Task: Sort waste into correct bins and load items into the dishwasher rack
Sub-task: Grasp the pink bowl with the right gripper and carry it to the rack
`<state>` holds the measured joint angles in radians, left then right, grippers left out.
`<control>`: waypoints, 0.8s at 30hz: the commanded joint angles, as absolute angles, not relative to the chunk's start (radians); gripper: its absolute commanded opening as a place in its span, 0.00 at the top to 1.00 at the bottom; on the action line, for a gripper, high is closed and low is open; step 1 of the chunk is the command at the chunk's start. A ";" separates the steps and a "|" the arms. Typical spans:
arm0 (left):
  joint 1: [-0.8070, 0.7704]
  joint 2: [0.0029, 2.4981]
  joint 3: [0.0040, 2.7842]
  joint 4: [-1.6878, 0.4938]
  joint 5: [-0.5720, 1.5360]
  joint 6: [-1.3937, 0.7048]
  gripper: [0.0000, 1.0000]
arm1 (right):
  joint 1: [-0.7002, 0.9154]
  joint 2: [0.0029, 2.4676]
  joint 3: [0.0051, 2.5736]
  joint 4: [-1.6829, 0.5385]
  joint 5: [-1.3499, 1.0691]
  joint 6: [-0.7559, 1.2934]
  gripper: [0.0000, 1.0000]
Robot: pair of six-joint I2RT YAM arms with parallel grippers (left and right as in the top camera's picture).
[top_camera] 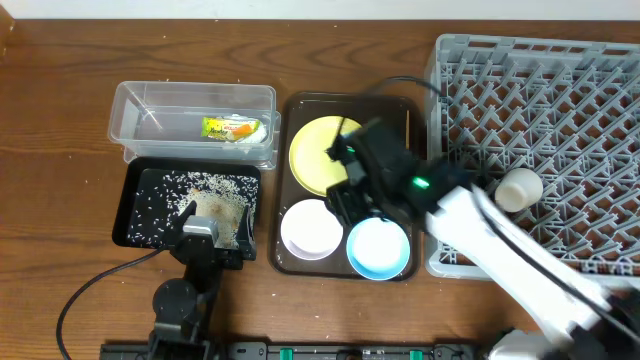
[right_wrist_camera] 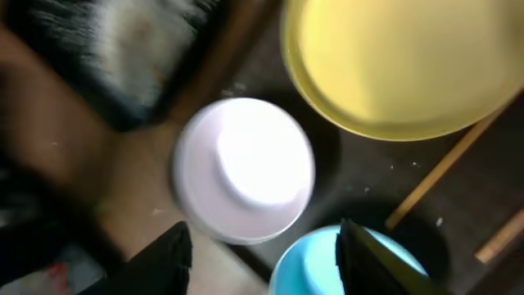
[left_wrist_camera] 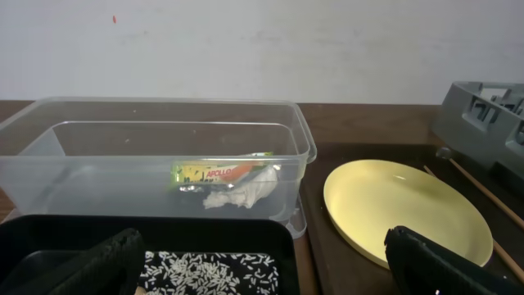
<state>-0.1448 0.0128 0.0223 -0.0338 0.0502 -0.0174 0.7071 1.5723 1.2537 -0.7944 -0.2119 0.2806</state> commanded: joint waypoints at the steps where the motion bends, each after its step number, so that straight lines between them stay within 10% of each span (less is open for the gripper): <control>1: -0.139 0.005 0.004 -0.066 0.049 0.000 0.04 | 0.713 1.683 1.254 -0.784 -0.192 0.292 0.50; 11: -0.139 0.005 0.004 -0.066 0.049 -0.001 0.04 | 0.725 1.854 1.254 -0.769 -0.190 0.290 0.82; 17: -0.139 0.005 0.004 -0.066 0.049 0.000 0.04 | 0.736 1.866 1.254 -0.759 -0.191 0.265 0.67; 24: -0.139 0.005 0.004 -0.066 0.049 -0.001 0.04 | 0.756 1.898 1.256 -0.754 -0.149 0.265 0.99</control>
